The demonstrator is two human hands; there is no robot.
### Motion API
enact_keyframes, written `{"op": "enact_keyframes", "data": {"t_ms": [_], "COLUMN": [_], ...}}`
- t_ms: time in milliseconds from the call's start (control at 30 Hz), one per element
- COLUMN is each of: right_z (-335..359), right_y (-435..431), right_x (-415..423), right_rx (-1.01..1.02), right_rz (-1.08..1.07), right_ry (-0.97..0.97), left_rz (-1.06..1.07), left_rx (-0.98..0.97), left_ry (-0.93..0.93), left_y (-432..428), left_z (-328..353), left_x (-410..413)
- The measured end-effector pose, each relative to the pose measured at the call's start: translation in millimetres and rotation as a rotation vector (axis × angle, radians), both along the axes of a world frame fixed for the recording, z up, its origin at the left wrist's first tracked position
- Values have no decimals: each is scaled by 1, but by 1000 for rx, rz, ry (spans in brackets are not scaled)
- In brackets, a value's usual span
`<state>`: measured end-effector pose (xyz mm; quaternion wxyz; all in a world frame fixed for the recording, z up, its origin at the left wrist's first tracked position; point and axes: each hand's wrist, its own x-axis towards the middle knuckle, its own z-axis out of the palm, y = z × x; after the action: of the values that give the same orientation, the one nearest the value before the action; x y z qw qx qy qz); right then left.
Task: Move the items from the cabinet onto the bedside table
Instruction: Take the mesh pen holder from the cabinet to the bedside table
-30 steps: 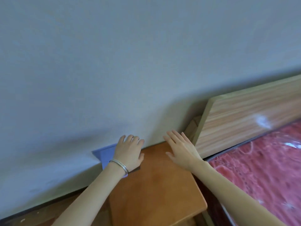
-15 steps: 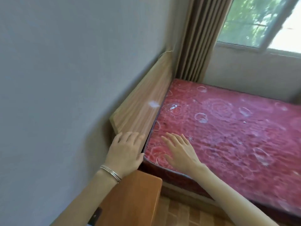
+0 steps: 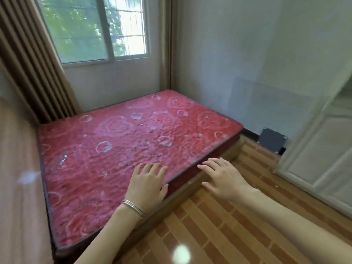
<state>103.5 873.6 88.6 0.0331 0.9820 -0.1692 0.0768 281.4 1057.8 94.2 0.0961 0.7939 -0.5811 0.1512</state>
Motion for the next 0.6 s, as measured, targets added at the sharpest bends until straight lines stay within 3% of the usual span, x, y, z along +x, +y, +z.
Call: {"op": "enact_keyframes", "data": {"t_ms": [167, 400, 600], "right_z": [13, 27, 33], "right_y": [-43, -88, -150], "right_x": [-117, -250, -339], "right_rx": [16, 39, 43], "right_rz": [-291, -517, -607], "right_ry": [-15, 8, 20], "left_rz": [-285, -551, -642], "left_rx": [-63, -30, -53], "left_ry": [-19, -6, -10], "left_y": [-93, -206, -288], "left_z": [6, 9, 20], "left_x": [-80, -199, -269]}}
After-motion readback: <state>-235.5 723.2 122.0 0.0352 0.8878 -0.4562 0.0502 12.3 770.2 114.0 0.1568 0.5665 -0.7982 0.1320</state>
